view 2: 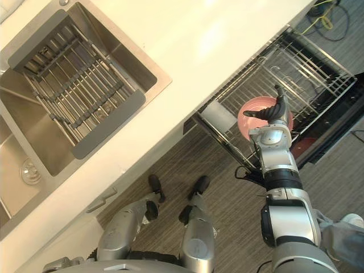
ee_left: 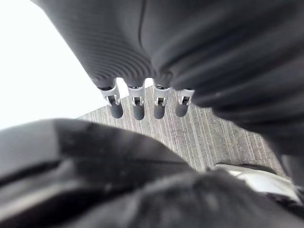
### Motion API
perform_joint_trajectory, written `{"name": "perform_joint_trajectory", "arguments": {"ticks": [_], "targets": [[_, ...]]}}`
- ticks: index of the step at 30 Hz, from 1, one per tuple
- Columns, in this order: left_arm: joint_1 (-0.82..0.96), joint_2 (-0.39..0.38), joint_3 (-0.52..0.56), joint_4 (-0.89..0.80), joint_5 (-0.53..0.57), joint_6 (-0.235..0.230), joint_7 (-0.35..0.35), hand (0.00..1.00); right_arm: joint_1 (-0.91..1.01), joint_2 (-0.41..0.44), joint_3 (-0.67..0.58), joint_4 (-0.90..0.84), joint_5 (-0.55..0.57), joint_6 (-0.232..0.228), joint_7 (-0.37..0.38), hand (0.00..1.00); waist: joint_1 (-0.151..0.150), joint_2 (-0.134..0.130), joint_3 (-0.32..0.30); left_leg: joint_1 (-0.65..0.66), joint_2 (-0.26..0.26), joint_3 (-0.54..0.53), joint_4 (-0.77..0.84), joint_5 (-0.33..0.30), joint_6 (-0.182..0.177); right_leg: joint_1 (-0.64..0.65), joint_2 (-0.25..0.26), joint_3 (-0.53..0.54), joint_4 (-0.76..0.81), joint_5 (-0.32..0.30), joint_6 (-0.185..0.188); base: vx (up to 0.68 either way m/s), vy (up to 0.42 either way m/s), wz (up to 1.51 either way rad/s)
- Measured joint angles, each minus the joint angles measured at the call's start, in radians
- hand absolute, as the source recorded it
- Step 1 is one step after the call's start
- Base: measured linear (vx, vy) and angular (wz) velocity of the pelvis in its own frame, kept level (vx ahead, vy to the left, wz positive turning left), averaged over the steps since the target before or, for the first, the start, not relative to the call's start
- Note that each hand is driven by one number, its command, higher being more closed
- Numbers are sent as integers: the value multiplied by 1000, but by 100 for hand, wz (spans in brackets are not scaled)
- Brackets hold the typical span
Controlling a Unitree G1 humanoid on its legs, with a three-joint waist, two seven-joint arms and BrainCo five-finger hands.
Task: Walk over to the sink, pick up the cup, carry it to the dishwasher, place the cup inside the dishwasher, then close the dishwasher door
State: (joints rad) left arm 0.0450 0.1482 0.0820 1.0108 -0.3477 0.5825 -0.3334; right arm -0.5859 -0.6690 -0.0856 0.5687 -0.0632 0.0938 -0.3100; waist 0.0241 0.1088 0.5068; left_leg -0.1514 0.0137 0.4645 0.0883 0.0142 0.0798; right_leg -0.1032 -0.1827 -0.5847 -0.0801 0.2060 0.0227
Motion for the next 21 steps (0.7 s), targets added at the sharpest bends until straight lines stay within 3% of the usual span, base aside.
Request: {"name": "perform_joint_trajectory", "arguments": {"ticks": [6, 8, 13, 16, 21], "targets": [[55, 23, 78, 5, 47, 6, 0, 0, 117, 6, -121, -168, 51, -1, -10, 0, -33, -70, -54, 82, 28, 15, 19, -33, -21, 88, 21, 9, 0, -22, -5, 25, 10, -9], [70, 25, 105, 24, 84, 10, -3, 0, 136, 15, -170, -211, 79, 19, -19, 0, -34, -87, -104, 114, 46, 31, 32, -45, -29, 117, 35, 26, -2, -30, 0, 53, -18, -21], [100, 15, 153, 32, 129, 43, -25, 0, 196, 8, -328, -199, 242, 93, -18, 0, -48, -98, -159, 172, 68, 47, 34, -55, -44, 167, 54, 35, -7, -54, 0, 38, -5, -10], [129, -2, 156, 32, 135, 47, -16, 0, 289, 1, -478, -105, 399, 102, 19, 0, -70, -98, -192, 184, 73, 58, 34, -60, -54, 174, 57, 38, -6, -64, 7, 20, 22, -11], [145, -11, 166, 46, 110, 61, 33, 0, 440, 33, -588, 1, 524, 107, 123, 0, -98, -103, -225, 194, 81, 90, 35, -76, -74, 172, 61, 50, -7, -70, 2, 5, 36, -23]]}}
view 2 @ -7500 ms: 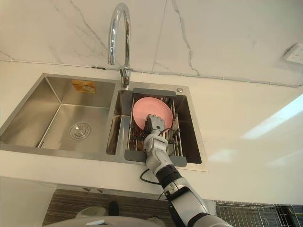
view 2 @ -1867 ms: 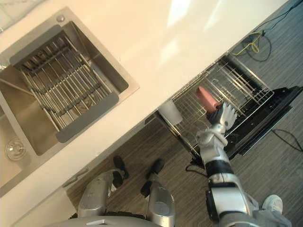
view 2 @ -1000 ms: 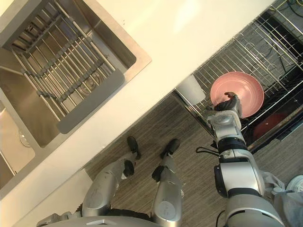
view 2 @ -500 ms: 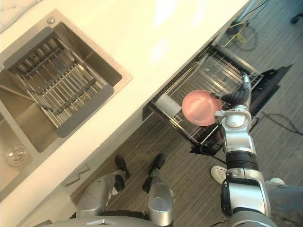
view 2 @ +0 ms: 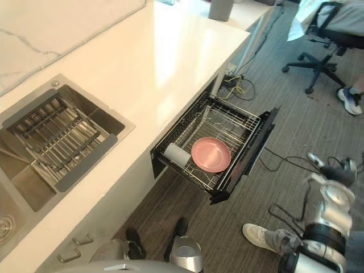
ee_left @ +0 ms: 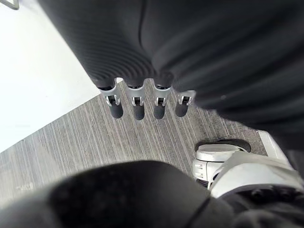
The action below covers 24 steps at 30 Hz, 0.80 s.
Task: Walk over to the sink, pick up the cup, carry it to the dishwasher, place the cup inside the dishwasher, then close the dishwasher door
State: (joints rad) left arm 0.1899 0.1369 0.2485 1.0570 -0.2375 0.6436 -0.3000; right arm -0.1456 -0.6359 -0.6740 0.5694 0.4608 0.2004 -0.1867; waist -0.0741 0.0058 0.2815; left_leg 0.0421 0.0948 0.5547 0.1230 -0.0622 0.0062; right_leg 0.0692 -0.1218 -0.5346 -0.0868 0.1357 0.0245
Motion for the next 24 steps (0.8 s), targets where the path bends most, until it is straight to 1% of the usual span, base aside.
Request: {"name": "perform_joint_trajectory", "arguments": {"ticks": [3, 4, 5, 6, 7, 9, 10, 11, 12, 14, 15, 16, 18, 19, 20, 21, 22, 23, 24], "targets": [[0, -4, 9, 19, -12, 5, 30, 0, 44, 90, -15, 52, 43, -2, 58, 0, -6, -3, -18, 5, 6, 17, 0, -2, -1, 0, 2, -3, 0, -2, -3, -1, 23, -15], [1, -8, 17, 19, -18, 10, 40, 0, 52, 142, -13, 85, 46, -3, 89, 0, -5, -2, -20, 5, 8, 19, 0, -4, 1, 0, 2, -9, 0, -2, -3, -13, 20, -6], [0, -13, 27, 16, -23, 24, 54, 0, 55, 194, -10, 126, 50, -4, 117, 0, 0, -1, -21, 4, 10, 21, -1, -4, 1, 0, -1, -28, 0, -2, -3, -12, 16, -3], [0, -16, 29, 13, -25, 28, 56, 0, 55, 217, -2, 149, 53, -4, 124, 0, 4, 0, -21, 4, 10, 22, -1, -3, 1, 0, -1, -32, 0, -2, -3, -15, 20, 6], [-1, -21, 37, 10, -19, 35, 54, 0, 55, 266, 6, 205, 60, -6, 141, 0, 16, 5, -24, 1, 11, 21, -2, -2, -1, 0, -2, -41, 0, -2, -3, -5, 19, 13], [-1, -27, 44, -1, -4, 39, 50, 0, 52, 296, 9, 246, 85, -20, 158, 0, 25, 15, -29, -6, 11, 22, -3, -2, -2, 1, -7, -60, 0, -2, -4, 6, 34, 29], [-1, -31, 44, -8, 5, 39, 47, 0, 52, 303, 23, 256, 100, -32, 166, 0, 31, 22, -32, -11, 11, 23, -3, -2, -2, 1, -12, -74, 0, -3, -4, 23, 65, 45], [-1, -36, 43, -19, 5, 43, 43, 0, 45, 310, 56, 272, 125, -56, 194, 0, 44, 29, -35, -16, 11, 23, -3, 0, -3, 2, -16, -90, 0, -2, -3, 20, 60, 37], [-1, -37, 43, -24, 5, 45, 41, 0, 40, 315, 74, 272, 131, -69, 204, 0, 51, 31, -36, -19, 10, 22, -3, 2, -4, 2, -18, -96, 0, -2, -3, 28, 72, 37], [-1, -38, 41, -30, 4, 46, 23, 0, 3, 341, 135, 270, 142, -115, 234, 0, 74, 37, -36, -26, 9, 16, -4, 11, -10, 8, -25, -122, 0, -3, -1, 32, 60, 30], [-1, -39, 40, -32, 4, 47, 20, 0, -7, 348, 147, 269, 142, -126, 236, 0, 80, 42, -36, -27, 8, 11, -4, 12, -10, 11, -26, -131, 0, -4, 0, 44, 63, 37], [0, -39, 35, -42, 5, 49, 10, 0, -10, 351, 156, 271, 140, -153, 218, 0, 90, 42, -30, -29, 2, -8, -5, 13, -9, 21, -30, -148, 0, -7, 5, 51, 66, 39], [8, -41, 32, -56, 5, 51, 7, 0, -7, 351, 164, 269, 143, -175, 219, 0, 108, 44, -13, -29, -1, -25, -5, 14, -7, 34, -33, -170, 1, -11, 11, 57, 72, 32], [13, -41, 32, -61, 5, 51, 7, 0, -7, 351, 170, 269, 144, -182, 219, 0, 110, 44, -11, -32, -2, -28, -5, 14, -7, 33, -34, -174, 2, -11, 11, 56, 55, 20], [22, -43, 23, -64, 6, 51, 4, 0, -7, 347, 188, 268, 150, -201, 216, 0, 110, 46, -9, -37, -3, -36, -5, 17, -3, 33, -35, -192, 6, -13, 14, 59, 46, 19], [25, -45, 23, -66, 6, 51, -1, 0, -7, 345, 202, 264, 162, -211, 209, 0, 112, 50, -7, -41, -4, -40, -6, 21, 1, 33, -35, -196, 6, -14, 15, 57, 45, 17], [28, -51, 23, -65, 7, 51, -12, 0, -8, 346, 213, 248, 163, -224, 198, 0, 122, 57, -2, -41, -5, -45, -8, 28, 8, 33, -35, -200, 6, -14, 15, 43, 43, 10], [28, -55, 23, -65, 7, 51, -14, 0, -8, 345, 223, 236, 165, -226, 188, 0, 125, 62, 0, -42, -5, -50, -10, 29, 8, 33, -35, -203, 6, -14, 15, 23, 34, 17], [28, -64, 22, -66, 12, 51, -20, 0, -13, 347, 238, 223, 173, -241, 170, 0, 126, 73, 4, -49, -8, -64, -15, 35, 10, 34, -34, -218, 6, -15, 15, 23, 45, 29]]}}
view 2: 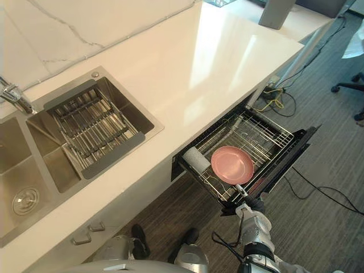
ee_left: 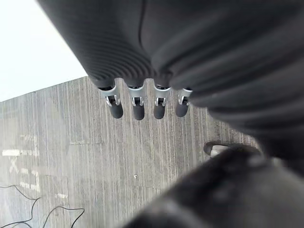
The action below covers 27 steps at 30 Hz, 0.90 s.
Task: Walk over to the sink, pick up the cup, carry it to the dishwasher, place the cup inside the dishwasher, then close the dishwasher door
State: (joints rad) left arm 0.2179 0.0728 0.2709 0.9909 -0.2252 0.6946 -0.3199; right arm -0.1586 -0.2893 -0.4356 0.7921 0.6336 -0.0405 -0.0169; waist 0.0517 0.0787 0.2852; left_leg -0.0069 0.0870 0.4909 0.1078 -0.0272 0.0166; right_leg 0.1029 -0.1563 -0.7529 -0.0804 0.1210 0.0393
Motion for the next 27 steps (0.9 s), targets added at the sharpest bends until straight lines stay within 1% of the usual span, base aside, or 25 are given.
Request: {"name": "perform_joint_trajectory", "arguments": {"ticks": [1, 3, 4, 6, 7, 9, 10, 13, 14, 15, 16, 19, 20, 21, 22, 23, 24, 27], "targets": [[0, -5, -2, -1, 10, 0, -13, 0, -6, 3, 5, -11, 7, -11, -17, 0, 5, 9, 4, -3, -3, -10, -11, 12, 4, 0, 0, -15, 0, -1, -1, 9, 37, 41], [0, -7, -9, -2, 15, 0, -21, 0, -7, 5, 15, -38, 26, -13, -31, 0, 12, 18, 9, -11, -4, -28, -18, 23, 6, 0, 3, -35, 0, -4, -4, -2, 28, 31], [0, -7, -12, -8, 17, 0, -24, 0, -11, 4, 41, -56, 49, -18, -39, 0, 33, 24, 18, -11, -2, -36, -23, 31, 8, 0, 7, -44, 3, -6, -3, -12, 16, 19], [1, -13, -18, -27, 35, 0, -32, 0, -16, 3, 64, -72, 75, -20, -43, 0, 45, 33, 26, -14, 1, -57, -23, 38, 11, 0, 6, -62, 21, -18, -8, -17, 26, 28], [1, -15, -20, -40, 35, -1, -37, 0, -45, 6, 82, -72, 89, -22, -51, 0, 58, 38, 40, -18, 5, -72, -22, 44, 10, 0, 5, -76, 40, -32, -11, -38, 40, 37], [1, -14, -22, -43, 35, -4, -41, 0, -81, 5, 91, -72, 114, -23, -51, 0, 63, 42, 54, -27, 7, -87, -23, 44, 8, -3, 4, -91, 56, -46, -17, -61, 38, 27], [1, -14, -32, -48, 37, -7, -42, 0, -114, 4, 103, -76, 139, -24, -50, 0, 79, 46, 72, -30, 13, -92, -23, 46, 4, -4, 4, -99, 70, -54, -22, -67, 32, 19], [2, -16, -41, -63, 56, -22, -43, 0, -138, 8, 122, -109, 198, -24, -50, 0, 99, 51, 75, -49, 21, -95, -24, 51, 0, -22, 0, -121, 93, -69, -27, -25, 30, 26], [3, -16, -53, -77, 64, -33, -44, 0, -166, 8, 123, -115, 238, -29, -41, 0, 110, 56, 83, -67, 27, -100, -28, 72, 4, -39, -3, -139, 118, -79, -22, 11, 34, 31], [3, -15, -58, -82, 64, -37, -44, 0, -182, 8, 123, -115, 256, -31, -38, 0, 111, 57, 93, -68, 27, -107, -33, 77, 4, -42, -8, -143, 133, -87, -23, -1, 34, 33], [3, -16, -60, -88, 64, -39, -49, 0, -206, 8, 124, -115, 288, -37, -33, 0, 116, 58, 104, -71, 24, -112, -51, 96, 7, -57, -23, -155, 173, -109, -23, -15, 38, 34], [3, -15, -74, -108, 75, -39, -63, 0, -242, 9, 122, -116, 363, -78, -25, 0, 141, 58, 111, -90, 10, -144, -87, 143, 9, -99, -70, -189, 281, -168, -29, 3, 13, 36], [3, -15, -77, -110, 75, -39, -63, 0, -248, 8, 122, -116, 375, -85, -25, 0, 145, 58, 111, -94, 7, -152, -95, 151, 9, -106, -79, -194, 302, -181, -30, 16, -26, 36], [4, -16, -78, -117, 73, -41, -60, 0, -253, 12, 115, -115, 406, -103, -22, 0, 150, 58, 118, -98, 4, -162, -96, 155, 6, -114, -93, -201, 334, -198, -29, -8, -48, 21], [6, -17, -81, -117, 66, -52, -49, 0, -253, 25, 123, -119, 428, -121, 3, 0, 150, 55, 126, -103, 2, -165, -96, 157, 4, -127, -110, -201, 371, -220, -31, -9, -57, 14], [6, -18, -85, -118, 55, -54, -40, 0, -254, 30, 125, -123, 435, -127, 9, 0, 150, 55, 126, -107, 1, -168, -96, 158, 3, -134, -115, -200, 384, -228, -32, -27, -85, 7], [6, -18, -87, -126, -5, -87, -2, 0, -254, 38, 142, -138, 437, -138, 11, 0, 142, 55, 127, -116, 1, -177, -96, 165, 1, -146, -122, -203, 408, -244, -36, -27, -82, 8], [5, -16, -85, -163, -40, -110, 2, 0, -254, 40, 158, -138, 421, -139, 11, 0, 132, 55, 127, -115, 4, -190, -96, 170, -2, -144, -123, -207, 423, -261, -41, -40, -83, 8]]}}
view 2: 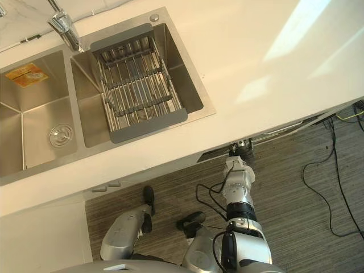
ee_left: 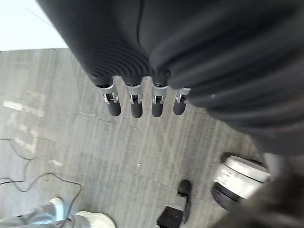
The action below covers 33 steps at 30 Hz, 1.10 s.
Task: Walk over to the sink, pick up the cup, carry it to the dishwasher, place the cup inside the dishwasher, then close the dishwasher door
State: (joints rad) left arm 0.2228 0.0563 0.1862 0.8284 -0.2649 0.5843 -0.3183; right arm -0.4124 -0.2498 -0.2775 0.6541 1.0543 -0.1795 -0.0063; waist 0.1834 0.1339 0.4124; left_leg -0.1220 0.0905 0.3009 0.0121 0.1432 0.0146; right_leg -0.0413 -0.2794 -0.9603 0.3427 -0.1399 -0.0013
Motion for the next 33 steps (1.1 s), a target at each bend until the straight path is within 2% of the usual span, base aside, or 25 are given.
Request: {"name": "perform_joint_trajectory", "arguments": {"ticks": [4, 6, 8, 9, 11, 13, 14, 15, 17, 18, 20, 22, 23, 24, 25, 26, 28, 29, 30, 31, 32, 33], "targets": [[-14, 1, 8, -13, 9, -7, -70, 0, 4, -8, 113, 1, -83, 28, 27, 0, -21, 0, 0, 8, 14, 2, 3, 1, -9, 2, 18, 15, -4, -9, -5, -59, -69, -7], [-22, 7, 9, 24, 15, -19, -82, 0, 27, 6, 183, 1, -132, 36, 55, 0, -22, -2, -1, 10, 28, 11, 10, -6, -24, 12, 56, 25, -60, 16, -5, -51, -41, -25], [-35, 11, 7, 89, 12, -35, -82, 0, 96, 56, 235, 34, -172, 37, 74, 0, -20, -12, -5, 13, 48, 27, 18, -15, -37, 28, 106, 44, -144, 53, 0, -32, -31, -25], [-35, 11, 7, 103, 11, -38, -82, 0, 118, 72, 243, 49, -180, 41, 74, 0, -20, -16, -8, 15, 50, 30, 18, -17, -37, 32, 115, 48, -164, 61, 0, -9, -16, -17], [-35, 19, 9, 134, -8, -39, -80, 0, 220, 121, 265, 124, -222, 58, 93, 0, -24, -45, -34, 18, 51, 39, 18, -30, -37, 40, 143, 79, -219, 83, 13, 25, 10, -12], [-35, 32, 11, 153, -10, -32, -77, 0, 274, 139, 268, 177, -278, 70, 107, 0, -28, -73, -56, 21, 49, 53, 17, -43, -37, 39, 148, 99, -236, 90, 23, 81, 39, -17], [-37, 51, 13, 175, -12, -9, -75, 0, 313, 142, 271, 221, -329, 75, 116, 0, -39, -101, -83, 21, 43, 58, 19, -58, -31, 39, 148, 104, -249, 96, 28, 110, 56, -14], [-37, 57, 14, 180, -13, 3, -73, 0, 326, 141, 270, 235, -351, 75, 115, 0, -47, -111, -93, 21, 39, 58, 19, -63, -31, 39, 145, 106, -249, 97, 29, 149, 81, -4], [-49, 83, 13, 198, -13, 23, -58, 0, 354, 139, 263, 250, -404, 74, 106, 0, -63, -134, -111, 28, 26, 59, 26, -84, -27, 37, 121, 112, -219, 84, 42, 127, 79, 0], [-51, 95, 12, 208, -12, 26, -47, 0, 361, 136, 256, 258, -451, 71, 73, 0, -75, -143, -120, 41, 13, 60, 28, -102, -20, 36, 88, 117, -166, 58, 66, 152, 101, 3], [-43, 101, 3, 219, -6, 13, -31, 0, 387, 129, 250, 267, -496, 61, 24, 0, -97, -147, -135, 67, -11, 55, 19, -124, -18, 25, 19, 144, -25, 35, 73, 145, 104, 13], [-23, 101, -43, 230, -13, -68, -8, 0, 397, 132, 209, 280, -541, 55, -36, 0, -106, -142, -146, 131, -50, 39, -5, -140, 3, -43, -85, 306, 230, 40, 73, 170, 156, 25], [-20, 104, -55, 231, -25, -78, -1, 0, 404, 135, 193, 296, -551, 57, -45, 0, -111, -142, -146, 147, -60, 22, -10, -138, 15, -54, -108, 340, 291, 51, 71, 229, 110, 72], [-17, 116, -83, 229, -55, -90, 9, 0, 409, 141, 167, 321, -552, 65, -51, 0, -128, -131, -152, 168, -63, -32, -13, -139, 21, -68, -112, 386, 318, -2, 97, 227, 32, 116], [-24, 124, -96, 221, -86, -99, 24, 0, 418, 138, 146, 329, -556, 72, -51, 0, -138, -118, -157, 167, -50, -87, -13, -139, 19, -68, -75, 418, 246, -41, 103, 228, 3, 131], [-31, 128, -104, 221, -88, -102, 33, 0, 415, 137, 142, 335, -564, 75, -50, 0, -144, -113, -155, 166, -44, -119, -13, -139, 18, -72, -52, 444, 205, -46, 102, 183, -48, 145], [-53, 152, -122, 234, -106, -103, 54, 0, 422, 142, 127, 348, -592, 80, -49, 0, -159, -117, -157, 153, -38, -242, -13, -133, 1, -105, 11, 580, 89, -30, 105, 141, -134, 171], [-58, 164, -127, 239, -106, -103, 55, 0, 432, 148, 126, 349, -592, 89, -50, 0, -160, -134, -163, 149, -48, -276, -14, -124, -23, -98, 23, 605, 33, 15, 103, 106, -166, 146], [-58, 174, -128, 240, -110, -104, 58, 0, 436, 156, 125, 356, -592, 99, -49, 0, -157, -151, -167, 144, -57, -295, -15, -120, -36, -94, 22, 613, -9, 91, 102, 95, -241, 116], [-55, 188, -124, 245, -137, -112, 79, 0, 432, 172, 120, 385, -592, 117, -47, 0, -142, -188, -176, 148, -75, -319, -19, -125, -55, -74, 7, 598, -51, 131, 112, 152, -374, 66], [-49, 174, -116, 246, -160, -123, 94, 0, 413, 169, 113, 393, -592, 138, -45, 0, -127, -165, -180, 144, -49, -312, -19, -129, -67, -49, 40, 584, -107, 129, 105, 143, -353, 40], [-42, 165, -112, 249, -171, -128, 95, 0, 407, 163, 111, 395, -592, 146, -44, 0, -128, -156, -183, 143, -37, -298, -21, -127, -71, -41, 53, 570, -132, 135, 100, 159, -253, 14]]}}
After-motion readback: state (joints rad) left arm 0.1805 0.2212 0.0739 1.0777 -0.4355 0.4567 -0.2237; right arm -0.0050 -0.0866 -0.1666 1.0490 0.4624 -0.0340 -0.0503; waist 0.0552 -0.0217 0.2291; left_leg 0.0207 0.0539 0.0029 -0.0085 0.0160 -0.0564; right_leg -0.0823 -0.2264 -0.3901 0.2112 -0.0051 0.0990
